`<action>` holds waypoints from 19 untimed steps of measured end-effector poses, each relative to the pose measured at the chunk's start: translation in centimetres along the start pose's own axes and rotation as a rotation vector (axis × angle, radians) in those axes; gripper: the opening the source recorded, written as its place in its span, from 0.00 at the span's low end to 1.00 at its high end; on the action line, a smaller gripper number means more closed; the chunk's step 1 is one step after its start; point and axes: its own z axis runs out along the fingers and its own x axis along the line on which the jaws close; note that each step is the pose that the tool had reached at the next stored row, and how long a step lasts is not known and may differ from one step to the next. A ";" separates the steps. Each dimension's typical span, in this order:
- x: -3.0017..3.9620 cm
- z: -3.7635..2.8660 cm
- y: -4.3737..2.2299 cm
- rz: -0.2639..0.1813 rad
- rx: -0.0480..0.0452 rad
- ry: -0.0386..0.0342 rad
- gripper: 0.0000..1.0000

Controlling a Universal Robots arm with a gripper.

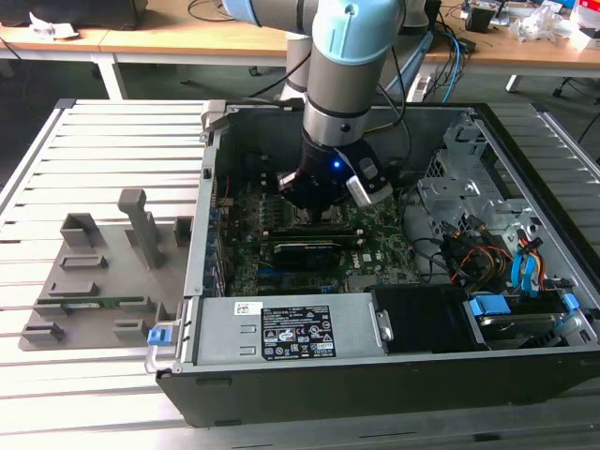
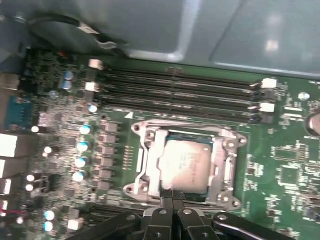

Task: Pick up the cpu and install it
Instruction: 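Install the second cpu locking lever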

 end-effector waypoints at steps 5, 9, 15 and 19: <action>-2.19 -0.13 1.10 0.003 0.0647 0.0092 0.11; -2.31 -1.65 2.55 0.003 0.0885 0.0120 0.11; -2.26 -5.48 3.22 0.003 0.0928 0.0119 0.11; -2.23 -7.06 3.44 0.004 0.0973 0.0124 0.11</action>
